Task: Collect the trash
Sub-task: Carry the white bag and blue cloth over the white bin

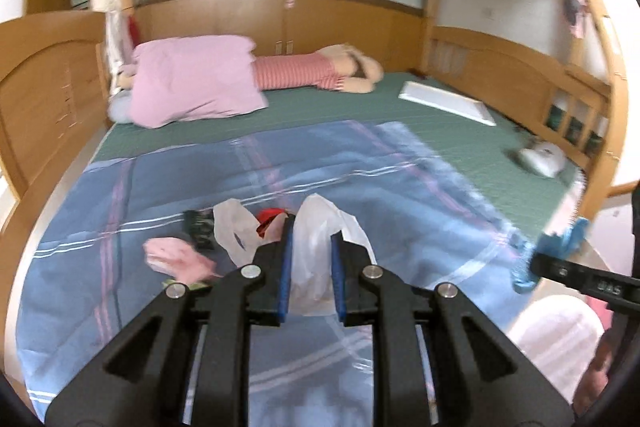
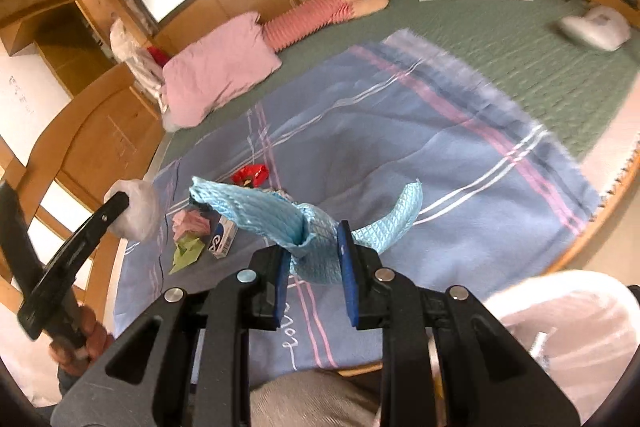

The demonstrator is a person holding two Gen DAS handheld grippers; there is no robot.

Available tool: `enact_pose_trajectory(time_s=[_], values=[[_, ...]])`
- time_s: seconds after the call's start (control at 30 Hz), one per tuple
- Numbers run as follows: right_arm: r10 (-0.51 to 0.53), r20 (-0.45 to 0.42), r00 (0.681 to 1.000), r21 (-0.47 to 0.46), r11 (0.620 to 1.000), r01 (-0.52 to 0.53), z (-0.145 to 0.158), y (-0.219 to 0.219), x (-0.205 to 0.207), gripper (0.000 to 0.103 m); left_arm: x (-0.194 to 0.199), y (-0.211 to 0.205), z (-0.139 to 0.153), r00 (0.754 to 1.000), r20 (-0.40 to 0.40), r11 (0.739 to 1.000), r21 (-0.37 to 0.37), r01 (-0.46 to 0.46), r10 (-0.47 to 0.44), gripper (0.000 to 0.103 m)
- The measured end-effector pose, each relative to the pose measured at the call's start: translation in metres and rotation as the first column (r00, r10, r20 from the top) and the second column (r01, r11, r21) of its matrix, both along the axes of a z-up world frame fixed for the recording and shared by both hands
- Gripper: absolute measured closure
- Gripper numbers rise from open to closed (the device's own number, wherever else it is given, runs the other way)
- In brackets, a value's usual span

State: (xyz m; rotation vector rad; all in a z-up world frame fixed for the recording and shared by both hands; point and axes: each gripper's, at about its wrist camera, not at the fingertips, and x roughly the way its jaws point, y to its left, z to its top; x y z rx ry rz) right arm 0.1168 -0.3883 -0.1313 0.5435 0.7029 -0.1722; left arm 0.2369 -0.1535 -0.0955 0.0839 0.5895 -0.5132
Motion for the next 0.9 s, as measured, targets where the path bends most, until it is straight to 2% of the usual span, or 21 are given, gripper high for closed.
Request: enact_pose_trajectory(time_s=[0.1, 0.2, 0.4, 0.53, 0.73, 0.9], values=[[-0.059, 0.032, 0.998, -0.036, 0.998, 0.061, 0.017, -0.002, -0.04, 0.079, -0.034, -0.02, 0.01, 0.998, 0.0, 0.998, -0.023, 0.058, -0.058, 0.085], [-0.122, 0.061, 0.991, -0.063, 0.99, 0.126, 0.031, -0.004, -0.08, 0.079, -0.077, -0.048, 0.015, 0.991, 0.009, 0.991, -0.015, 0.131, -0.131, 0.085], [-0.251, 0.096, 0.963, -0.143, 0.954, 0.263, 0.051, -0.006, -0.163, 0.079, -0.152, -0.105, 0.007, 0.961, -0.024, 0.961, 0.019, 0.275, -0.275, 0.083], [-0.34, 0.095, 0.936, -0.16, 0.923, 0.351, 0.049, -0.011, -0.213, 0.079, -0.19, -0.137, -0.005, 0.937, -0.04, 0.936, 0.056, 0.348, -0.346, 0.083], [-0.404, 0.101, 0.909, -0.166, 0.894, 0.416, 0.045, -0.011, -0.259, 0.079, -0.238, -0.168, -0.024, 0.905, -0.045, 0.898, 0.109, 0.426, -0.424, 0.083], [-0.428, 0.121, 0.896, -0.167, 0.881, 0.443, 0.045, -0.012, -0.28, 0.079, -0.252, -0.176, -0.03, 0.894, -0.042, 0.887, 0.116, 0.447, -0.446, 0.083]])
